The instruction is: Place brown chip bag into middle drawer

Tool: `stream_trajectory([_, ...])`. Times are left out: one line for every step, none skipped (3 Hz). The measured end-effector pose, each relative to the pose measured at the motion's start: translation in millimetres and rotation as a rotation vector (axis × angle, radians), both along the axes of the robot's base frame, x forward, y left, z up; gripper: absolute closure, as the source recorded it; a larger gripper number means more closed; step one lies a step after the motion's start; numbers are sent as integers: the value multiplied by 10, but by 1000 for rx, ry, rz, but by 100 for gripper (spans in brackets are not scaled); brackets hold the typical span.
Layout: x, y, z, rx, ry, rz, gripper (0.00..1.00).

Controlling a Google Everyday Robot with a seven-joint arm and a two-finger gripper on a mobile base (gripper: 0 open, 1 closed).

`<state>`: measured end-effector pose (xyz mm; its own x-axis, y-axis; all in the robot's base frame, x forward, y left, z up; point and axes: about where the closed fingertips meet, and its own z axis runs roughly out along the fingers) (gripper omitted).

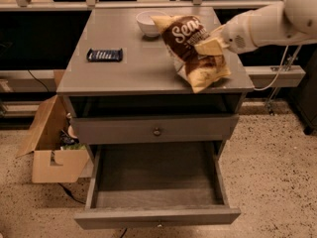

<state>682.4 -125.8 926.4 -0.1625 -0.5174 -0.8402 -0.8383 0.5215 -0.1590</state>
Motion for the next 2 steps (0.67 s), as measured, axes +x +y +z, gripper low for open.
stream_trajectory([-552, -86, 191, -27, -43, 58, 100])
stream_trajectory([-1268, -191, 276, -103, -25, 95, 100])
